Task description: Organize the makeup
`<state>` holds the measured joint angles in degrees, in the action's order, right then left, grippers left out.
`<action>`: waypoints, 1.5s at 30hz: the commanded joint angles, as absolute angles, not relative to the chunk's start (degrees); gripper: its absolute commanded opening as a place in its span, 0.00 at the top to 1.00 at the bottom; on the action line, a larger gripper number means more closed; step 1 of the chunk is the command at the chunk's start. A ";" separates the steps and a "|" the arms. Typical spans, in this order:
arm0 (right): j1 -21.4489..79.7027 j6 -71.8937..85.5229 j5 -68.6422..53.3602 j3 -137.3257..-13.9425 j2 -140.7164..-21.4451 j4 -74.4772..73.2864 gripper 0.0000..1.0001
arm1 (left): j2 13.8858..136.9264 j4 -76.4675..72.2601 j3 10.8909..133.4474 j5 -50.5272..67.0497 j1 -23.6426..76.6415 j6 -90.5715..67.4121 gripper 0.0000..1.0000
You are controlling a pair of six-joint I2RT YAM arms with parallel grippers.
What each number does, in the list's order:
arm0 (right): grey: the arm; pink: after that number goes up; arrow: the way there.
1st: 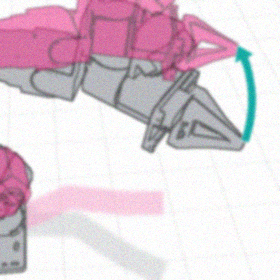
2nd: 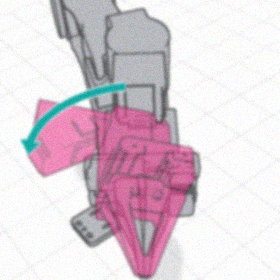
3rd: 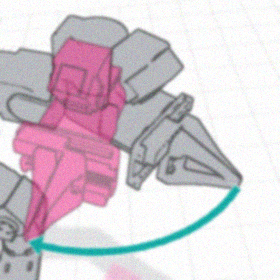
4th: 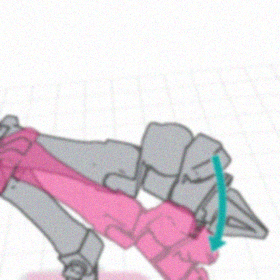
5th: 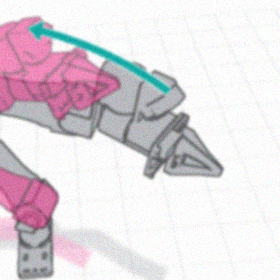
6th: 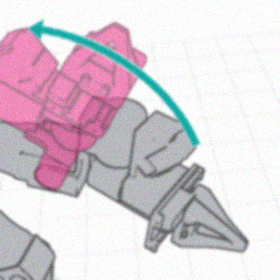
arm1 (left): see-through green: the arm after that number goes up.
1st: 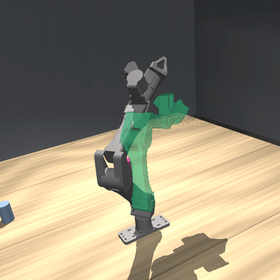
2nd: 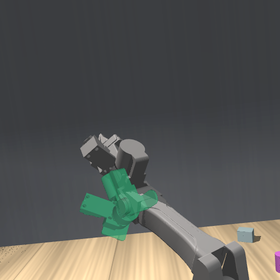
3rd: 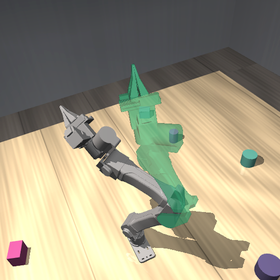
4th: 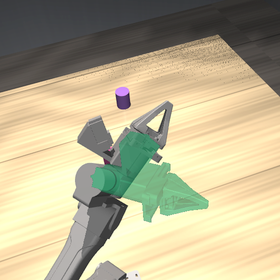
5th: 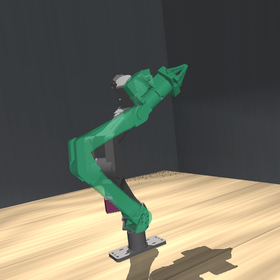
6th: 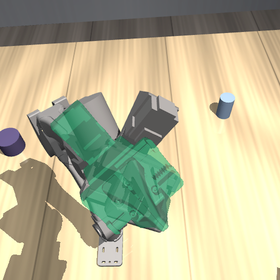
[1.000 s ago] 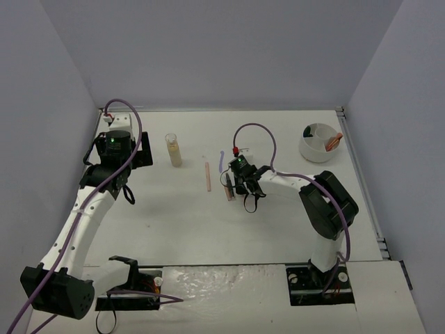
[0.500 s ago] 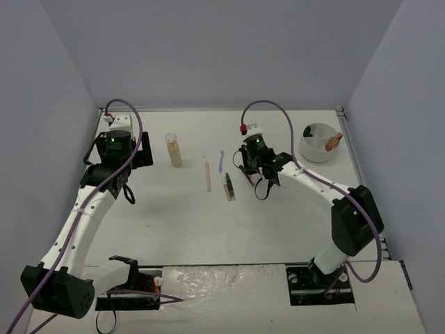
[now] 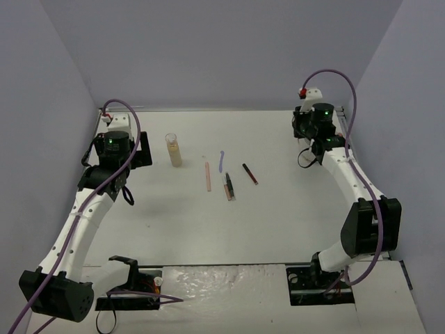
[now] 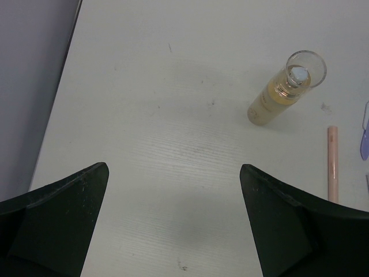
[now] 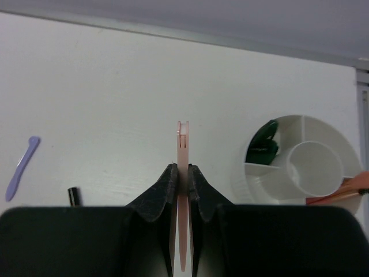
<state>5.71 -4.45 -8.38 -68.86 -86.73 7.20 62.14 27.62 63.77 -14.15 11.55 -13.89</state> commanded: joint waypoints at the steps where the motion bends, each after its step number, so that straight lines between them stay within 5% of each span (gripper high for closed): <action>1: -2.34 -6.74 -23.43 -69.83 -90.90 20.89 1.00 | 61.22 24.89 64.51 -14.06 11.10 -13.62 0.03; 10: -6.68 -14.84 -25.41 -71.53 -99.30 23.20 1.00 | 62.75 25.14 64.78 -13.98 11.07 -13.36 0.03; 45: -8.07 -29.19 -24.50 -63.61 -97.16 26.36 0.85 | 63.77 25.22 64.78 -13.23 11.07 -13.27 0.03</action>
